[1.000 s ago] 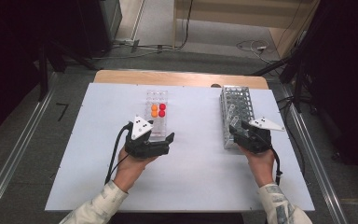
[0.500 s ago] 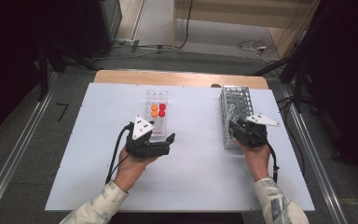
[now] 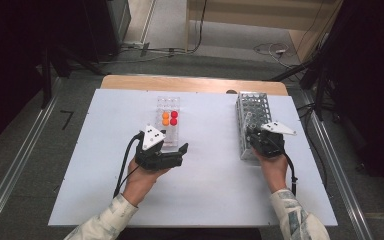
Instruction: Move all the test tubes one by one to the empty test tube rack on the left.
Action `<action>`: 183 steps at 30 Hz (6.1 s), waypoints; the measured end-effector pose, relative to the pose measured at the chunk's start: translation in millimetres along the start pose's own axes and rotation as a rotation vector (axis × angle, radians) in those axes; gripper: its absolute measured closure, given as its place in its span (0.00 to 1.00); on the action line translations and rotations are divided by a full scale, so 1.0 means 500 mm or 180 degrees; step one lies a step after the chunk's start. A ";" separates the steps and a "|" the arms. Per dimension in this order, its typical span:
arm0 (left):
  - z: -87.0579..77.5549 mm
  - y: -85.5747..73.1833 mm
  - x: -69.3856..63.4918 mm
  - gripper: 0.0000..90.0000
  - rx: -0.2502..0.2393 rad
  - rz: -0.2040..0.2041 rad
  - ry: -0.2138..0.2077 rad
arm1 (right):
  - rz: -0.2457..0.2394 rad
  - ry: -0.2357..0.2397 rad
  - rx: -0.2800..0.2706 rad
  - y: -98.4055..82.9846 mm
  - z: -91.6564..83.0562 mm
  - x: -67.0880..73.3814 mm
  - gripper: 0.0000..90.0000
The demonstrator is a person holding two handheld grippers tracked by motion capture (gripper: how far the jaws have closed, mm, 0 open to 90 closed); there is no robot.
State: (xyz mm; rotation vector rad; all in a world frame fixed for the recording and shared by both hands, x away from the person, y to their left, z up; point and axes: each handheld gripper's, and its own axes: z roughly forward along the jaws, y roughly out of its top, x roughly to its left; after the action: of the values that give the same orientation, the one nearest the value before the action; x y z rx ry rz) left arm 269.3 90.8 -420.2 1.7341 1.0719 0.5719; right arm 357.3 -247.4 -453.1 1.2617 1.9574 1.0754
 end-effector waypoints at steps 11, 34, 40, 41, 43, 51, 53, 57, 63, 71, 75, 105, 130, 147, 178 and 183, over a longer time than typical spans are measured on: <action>-0.001 0.000 0.000 0.19 -0.0001 0.0004 0.0000 | -0.0016 -0.0017 -0.0157 0.023 -0.030 0.001 0.82; -0.003 0.000 -0.003 0.19 0.0002 0.0038 0.0003 | 0.0013 0.0262 -0.0478 0.061 -0.120 0.007 0.82; -0.006 0.001 -0.004 0.20 -0.0017 0.0036 -0.0006 | -0.0079 0.0442 -0.0470 0.062 -0.132 0.034 0.82; -0.007 0.002 -0.004 0.20 -0.0025 0.0029 -0.0005 | -0.0091 0.0458 -0.0465 0.062 -0.132 0.039 0.82; -0.008 0.002 -0.004 0.20 -0.0040 0.0020 -0.0013 | -0.0123 0.0506 -0.0451 0.060 -0.132 0.048 0.82; -0.011 0.004 -0.009 0.21 -0.0047 0.0026 -0.0057 | -0.0203 0.0652 -0.0344 0.049 -0.118 0.079 0.82; -0.011 0.004 -0.010 0.21 -0.0046 0.0035 -0.0067 | -0.0213 0.0744 -0.0305 0.044 -0.110 0.090 0.82; -0.011 0.004 -0.013 0.21 -0.0039 0.0036 -0.0095 | -0.0265 0.0814 -0.0248 0.038 -0.102 0.110 0.82; -0.013 0.007 -0.018 0.21 -0.0046 0.0038 -0.0141 | -0.0359 0.0933 -0.0213 0.031 -0.095 0.137 0.82; -0.015 0.012 -0.030 0.18 -0.0041 0.0064 -0.0213 | -0.0469 0.1061 -0.0136 0.022 -0.082 0.174 0.82; -0.016 0.014 -0.038 0.18 -0.0049 0.0088 -0.0265 | -0.0521 0.1119 -0.0086 0.018 -0.074 0.195 0.82; -0.005 0.007 -0.062 0.74 0.0001 0.0190 -0.0593 | -0.0766 0.1457 -0.0091 0.017 -0.070 0.301 0.82; 0.000 0.004 -0.056 0.85 0.0046 0.0154 -0.0610 | -0.0787 0.1470 -0.0092 0.014 -0.071 0.306 0.81; -0.008 0.009 -0.052 0.85 0.0011 0.0191 -0.0574 | -0.0757 0.1542 0.0021 0.015 -0.065 0.305 0.44; -0.104 0.064 0.103 0.85 -0.0162 -0.0025 0.0065 | -0.0558 0.1276 0.0108 -0.009 -0.123 0.171 0.27; -0.096 0.092 0.131 0.85 -0.0201 -0.0035 0.0230 | -0.0499 0.1241 0.0066 -0.008 -0.129 0.157 0.27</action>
State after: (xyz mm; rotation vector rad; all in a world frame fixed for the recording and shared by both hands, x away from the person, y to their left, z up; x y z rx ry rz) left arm 283.4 165.1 -365.1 1.6627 1.1017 0.6589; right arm 273.0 -196.7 -426.4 0.9397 2.3141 1.2972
